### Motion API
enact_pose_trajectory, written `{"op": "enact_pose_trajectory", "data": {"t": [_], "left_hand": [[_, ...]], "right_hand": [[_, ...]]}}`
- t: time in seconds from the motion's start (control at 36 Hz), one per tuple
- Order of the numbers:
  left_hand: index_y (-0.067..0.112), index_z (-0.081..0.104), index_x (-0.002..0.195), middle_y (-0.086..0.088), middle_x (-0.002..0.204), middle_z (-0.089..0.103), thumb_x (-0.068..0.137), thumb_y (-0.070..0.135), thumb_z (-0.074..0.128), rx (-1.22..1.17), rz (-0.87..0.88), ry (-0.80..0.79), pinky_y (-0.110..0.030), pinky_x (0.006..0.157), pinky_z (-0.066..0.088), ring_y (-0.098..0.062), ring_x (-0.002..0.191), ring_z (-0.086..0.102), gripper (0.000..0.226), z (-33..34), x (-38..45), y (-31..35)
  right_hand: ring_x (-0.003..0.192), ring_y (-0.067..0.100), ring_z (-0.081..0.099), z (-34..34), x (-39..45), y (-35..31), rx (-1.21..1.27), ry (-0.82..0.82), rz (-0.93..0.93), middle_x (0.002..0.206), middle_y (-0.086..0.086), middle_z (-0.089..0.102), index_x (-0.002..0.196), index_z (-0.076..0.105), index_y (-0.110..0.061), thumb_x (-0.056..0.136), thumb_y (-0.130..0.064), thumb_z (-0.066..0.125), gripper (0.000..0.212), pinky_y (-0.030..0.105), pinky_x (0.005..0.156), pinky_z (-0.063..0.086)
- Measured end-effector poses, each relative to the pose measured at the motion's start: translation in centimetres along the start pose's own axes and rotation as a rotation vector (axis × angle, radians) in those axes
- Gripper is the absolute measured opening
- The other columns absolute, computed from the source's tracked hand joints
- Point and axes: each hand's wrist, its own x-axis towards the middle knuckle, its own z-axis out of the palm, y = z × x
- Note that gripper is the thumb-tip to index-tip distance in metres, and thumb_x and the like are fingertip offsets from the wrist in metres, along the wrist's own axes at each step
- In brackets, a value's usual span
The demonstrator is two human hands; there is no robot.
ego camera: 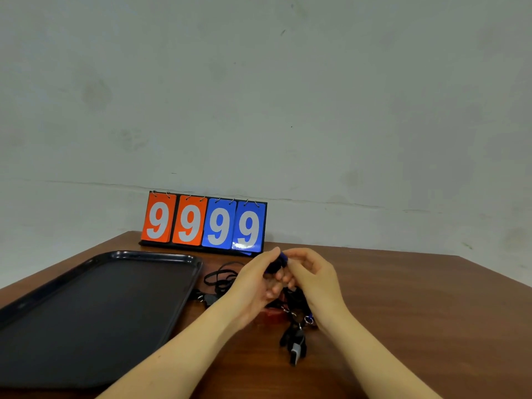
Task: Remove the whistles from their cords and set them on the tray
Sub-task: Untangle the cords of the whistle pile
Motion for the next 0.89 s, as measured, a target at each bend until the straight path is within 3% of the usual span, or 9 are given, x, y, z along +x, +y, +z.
{"op": "enact_pose_trajectory", "data": {"t": [0.11, 0.19, 0.28, 0.47, 0.61, 0.78, 0.89], "left_hand": [[0.014, 0.062, 0.094, 0.003, 0.059, 0.057, 0.095, 0.049, 0.049, 0.193, -0.052, 0.154, -0.022, 0.047, 0.03, -0.008, 0.046, 0.04, 0.038, 0.5, 0.4, -0.2], [0.016, 0.061, 0.087, 0.006, 0.057, 0.049, 0.094, 0.055, 0.045, 0.301, -0.058, 0.139, -0.021, 0.046, 0.031, -0.007, 0.046, 0.038, 0.043, 0.5, 0.6, -0.3], [0.017, 0.061, 0.087, 0.006, 0.06, 0.049, 0.093, 0.058, 0.044, 0.348, -0.063, 0.131, -0.02, 0.047, 0.033, -0.006, 0.048, 0.039, 0.045, 0.3, 0.4, -0.2], [0.01, 0.059, 0.097, 0.003, 0.062, 0.049, 0.097, 0.047, 0.045, 0.172, -0.081, 0.052, -0.021, 0.044, 0.025, -0.009, 0.047, 0.033, 0.039, 0.0, 0.1, 0.0], [0.01, 0.054, 0.112, 0.003, 0.058, 0.043, 0.098, 0.041, 0.044, -0.011, -0.146, 0.08, -0.018, 0.036, 0.022, -0.007, 0.042, 0.027, 0.035, -0.3, 0.5, -0.6], [0.007, 0.053, 0.098, -0.001, 0.058, 0.043, 0.101, 0.033, 0.037, -0.145, -0.158, 0.092, -0.018, 0.035, 0.021, -0.008, 0.039, 0.027, 0.03, -0.6, 0.7, -0.8], [0.004, 0.056, 0.106, -0.004, 0.065, 0.049, 0.101, 0.034, 0.041, -0.114, -0.127, 0.11, -0.019, 0.039, 0.025, -0.01, 0.044, 0.03, 0.034, -0.5, 0.9, -0.7]], "right_hand": [[0.063, 0.011, 0.064, -0.1, -0.1, 0.1, -0.022, 0.041, -0.039, 0.069, 0.004, 0.069, 0.091, 0.072, -0.018, 0.093, -0.006, 0.055, 0.02, 0.022, 0.065, 0.055], [0.069, 0.016, 0.066, -0.2, 0.0, 0.2, -0.028, 0.052, -0.036, 0.076, 0.006, 0.071, 0.093, 0.073, -0.017, 0.091, -0.012, 0.061, 0.014, 0.027, 0.069, 0.056], [0.074, 0.015, 0.067, -0.4, 0.1, 0.1, -0.044, 0.054, -0.034, 0.081, 0.003, 0.073, 0.093, 0.074, -0.019, 0.09, -0.015, 0.063, 0.012, 0.022, 0.068, 0.055], [0.074, 0.015, 0.066, -0.3, 0.3, 0.2, 0.015, 0.068, 0.032, 0.082, 0.008, 0.073, 0.088, 0.075, -0.022, 0.091, -0.015, 0.062, 0.015, 0.024, 0.066, 0.053], [0.092, 0.03, 0.068, -0.2, 0.4, 1.0, 0.021, 0.016, 0.145, 0.088, 0.008, 0.075, 0.093, 0.077, -0.021, 0.089, -0.022, 0.066, 0.012, 0.04, 0.079, 0.053], [0.081, 0.013, 0.068, 0.1, 0.2, 1.3, -0.013, -0.048, 0.127, 0.086, 0.001, 0.075, 0.101, 0.072, -0.028, 0.092, -0.018, 0.062, 0.017, 0.023, 0.066, 0.05], [0.069, 0.003, 0.065, 0.4, 0.1, 1.3, -0.05, -0.08, 0.073, 0.08, -0.002, 0.072, 0.11, 0.068, -0.025, 0.093, -0.019, 0.06, 0.02, 0.016, 0.059, 0.049]]}}
